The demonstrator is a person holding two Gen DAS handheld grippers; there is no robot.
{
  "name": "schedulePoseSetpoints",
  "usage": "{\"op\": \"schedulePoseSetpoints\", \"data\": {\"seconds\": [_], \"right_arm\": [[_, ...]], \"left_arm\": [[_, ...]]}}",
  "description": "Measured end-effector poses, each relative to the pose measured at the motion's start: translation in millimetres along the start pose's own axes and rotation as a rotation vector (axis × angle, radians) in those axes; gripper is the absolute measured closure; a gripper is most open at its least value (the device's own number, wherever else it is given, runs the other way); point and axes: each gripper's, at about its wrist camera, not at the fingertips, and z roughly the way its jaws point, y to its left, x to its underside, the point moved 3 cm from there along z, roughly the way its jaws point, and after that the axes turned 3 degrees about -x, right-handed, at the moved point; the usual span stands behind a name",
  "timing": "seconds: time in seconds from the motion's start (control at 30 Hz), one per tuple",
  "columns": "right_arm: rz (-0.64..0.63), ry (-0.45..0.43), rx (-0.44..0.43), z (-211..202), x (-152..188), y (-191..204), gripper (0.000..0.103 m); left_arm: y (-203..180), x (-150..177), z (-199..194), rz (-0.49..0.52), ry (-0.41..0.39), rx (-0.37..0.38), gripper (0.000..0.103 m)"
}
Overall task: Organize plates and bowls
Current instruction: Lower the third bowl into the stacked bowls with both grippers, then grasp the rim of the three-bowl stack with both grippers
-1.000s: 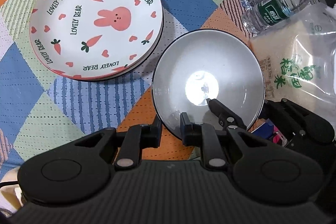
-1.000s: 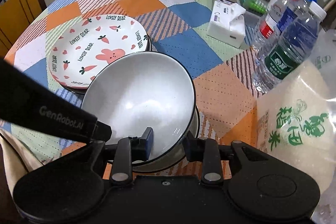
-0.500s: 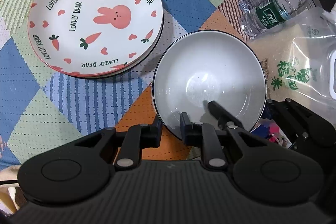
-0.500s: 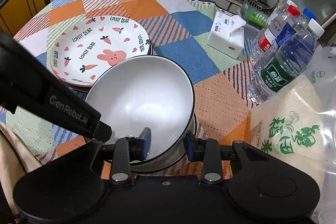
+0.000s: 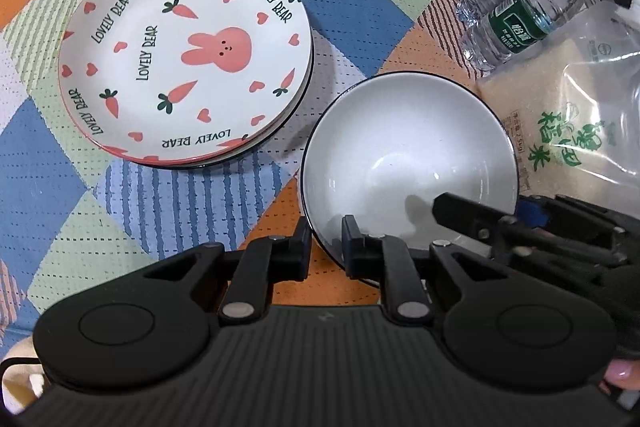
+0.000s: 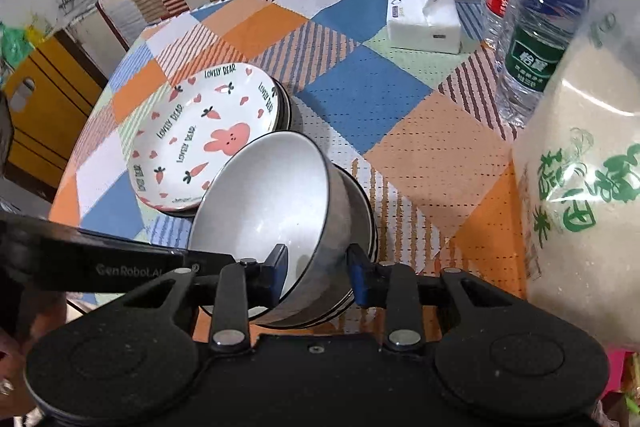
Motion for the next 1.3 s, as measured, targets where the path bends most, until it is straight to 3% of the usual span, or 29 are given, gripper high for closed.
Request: {"op": "schedulePoseSetpoints", "data": {"seconds": [0.37, 0.5, 0.7, 0.8, 0.9, 1.0, 1.03, 1.1, 1.2, 1.27, 1.3], "right_arm": [[-0.039, -0.008, 0.051, -6, -4, -1, 0.067], [-0.173, -0.010, 0.149, -2, 1, 14, 0.067], [-0.367, -0.003, 0.288, 14, 10, 30, 0.066], [-0.332, -0.013, 0.260, 13, 9, 23, 0.066], [-0.268, -0.044, 0.178, 1, 10, 11, 0.065], [-0.235, -0.110, 0.065, -21, 15, -1, 0.048], [-0.233, -0.126, 0.039, -27, 18, -4, 0.041], [-0.241, -0.143, -0.001, -36, 24, -11, 0.037], [-0.248, -0.137, -0.033, -39, 32, -20, 0.032], [-0.242, -0.104, -0.053, -32, 39, -24, 0.023], [-0.249, -0.080, -0.076, -26, 43, -23, 0.011]], "left_arm": [[-1, 1, 1, 0.021, -0.020, -0.013, 0.090], [1, 2, 0, 0.016, -0.030, -0.006, 0.090], [5, 0, -14, 0.029, -0.113, -0.007, 0.089], [7, -2, -22, 0.040, -0.157, -0.006, 0.089], [9, -4, -30, 0.044, -0.197, 0.009, 0.086], [14, -7, -34, 0.032, -0.217, 0.026, 0.081], [15, -7, -34, 0.026, -0.222, 0.031, 0.075], [18, -9, -33, 0.013, -0.226, 0.046, 0.064], [20, -10, -27, -0.007, -0.214, 0.064, 0.058], [22, -8, -20, -0.023, -0.203, 0.068, 0.053], [23, -7, -16, -0.031, -0.199, 0.072, 0.053]]}}
